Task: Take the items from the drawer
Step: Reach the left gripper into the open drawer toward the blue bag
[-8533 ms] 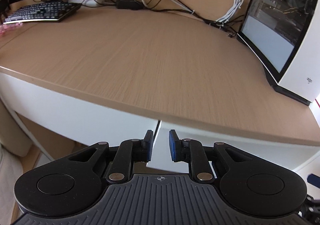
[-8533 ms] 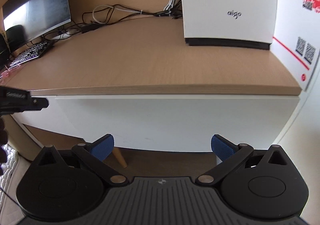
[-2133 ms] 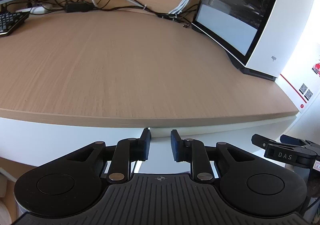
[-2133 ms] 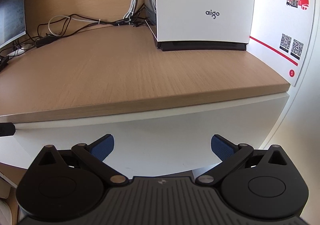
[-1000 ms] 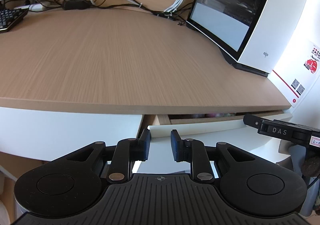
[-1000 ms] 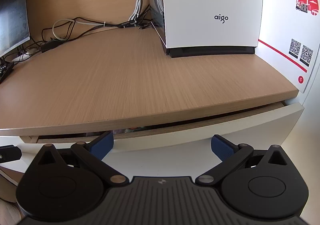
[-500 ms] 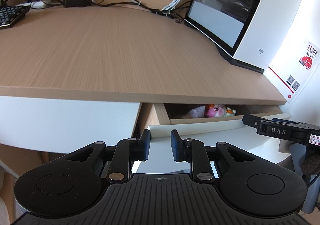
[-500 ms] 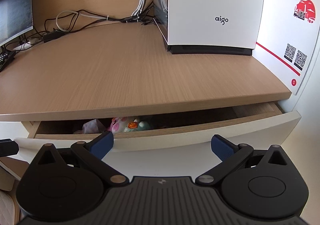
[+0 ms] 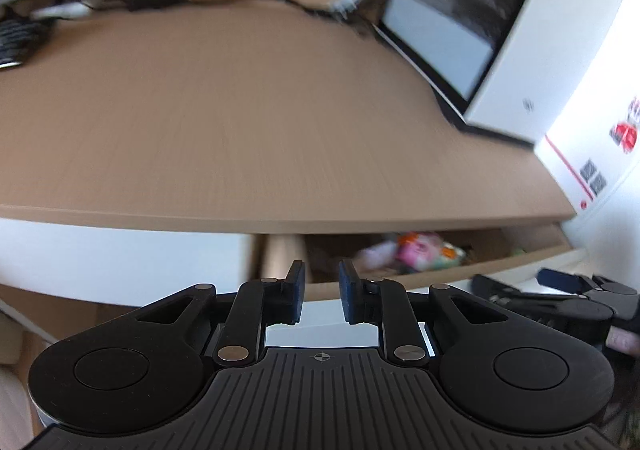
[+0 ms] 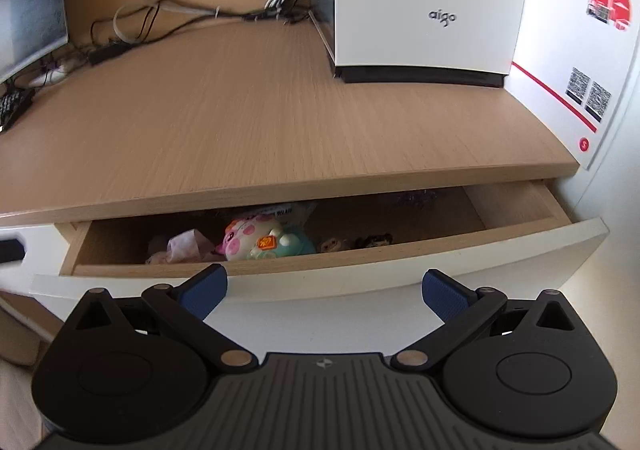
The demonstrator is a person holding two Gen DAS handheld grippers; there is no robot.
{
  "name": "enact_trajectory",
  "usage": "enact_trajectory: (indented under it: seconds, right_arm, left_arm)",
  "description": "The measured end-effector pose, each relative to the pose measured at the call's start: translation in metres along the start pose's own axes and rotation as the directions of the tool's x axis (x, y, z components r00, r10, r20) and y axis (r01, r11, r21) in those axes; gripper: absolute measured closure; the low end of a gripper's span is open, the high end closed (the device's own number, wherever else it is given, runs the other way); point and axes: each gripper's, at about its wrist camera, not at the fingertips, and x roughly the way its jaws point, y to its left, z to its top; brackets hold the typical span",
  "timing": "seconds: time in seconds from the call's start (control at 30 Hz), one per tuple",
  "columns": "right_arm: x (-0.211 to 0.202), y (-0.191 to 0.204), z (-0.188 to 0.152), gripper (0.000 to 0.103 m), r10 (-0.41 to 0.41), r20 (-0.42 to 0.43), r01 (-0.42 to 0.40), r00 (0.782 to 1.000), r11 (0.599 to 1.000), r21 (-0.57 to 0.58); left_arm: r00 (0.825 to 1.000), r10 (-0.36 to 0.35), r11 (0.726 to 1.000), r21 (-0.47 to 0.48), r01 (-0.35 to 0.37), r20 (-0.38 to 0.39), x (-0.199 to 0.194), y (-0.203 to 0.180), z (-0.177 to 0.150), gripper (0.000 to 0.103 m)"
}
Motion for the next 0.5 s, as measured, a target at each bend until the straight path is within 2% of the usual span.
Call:
enact_trajectory:
  seconds: [0.1,0.2,0.27,0.4,0.5]
  right_arm:
    - [-0.007,-0.003,0.008,0.000,0.021,-0.027,-0.022,0.999,0.997,-0.070]
    - [-0.025,-0.022,0.017,0.000,0.040,0.065,-0.033,0.997,0.994,-0.102]
    - [-0.026,-0.038,0.023,0.000,0.037,0.096,-0.028,0.995,0.995,-0.095]
    - [-0.003,-0.062,0.033,0.000,0.073,0.031,-0.071,0.997,0.995,-0.069]
    - [0.011,-0.066,0.035,0.000,0.054,0.002,-0.054,0.999,0.995,-0.085]
  left_arm:
    - [0.998,0.055,0.997,0.065,-0.053,-0.029,0.024,-0.040,0.008,0.082]
    - [0.992,0.097,0.994,0.052,-0.093,-0.079,0.046,-0.061,0.014,0.082]
    - [0.989,0.111,0.993,0.059,-0.105,-0.096,0.057,-0.069,0.018,0.082]
    - [0.980,0.155,0.985,0.093,-0.143,-0.128,0.074,-0.080,0.018,0.082]
    - [0.973,0.173,0.983,0.093,-0.160,-0.154,0.086,-0.081,0.016,0.082]
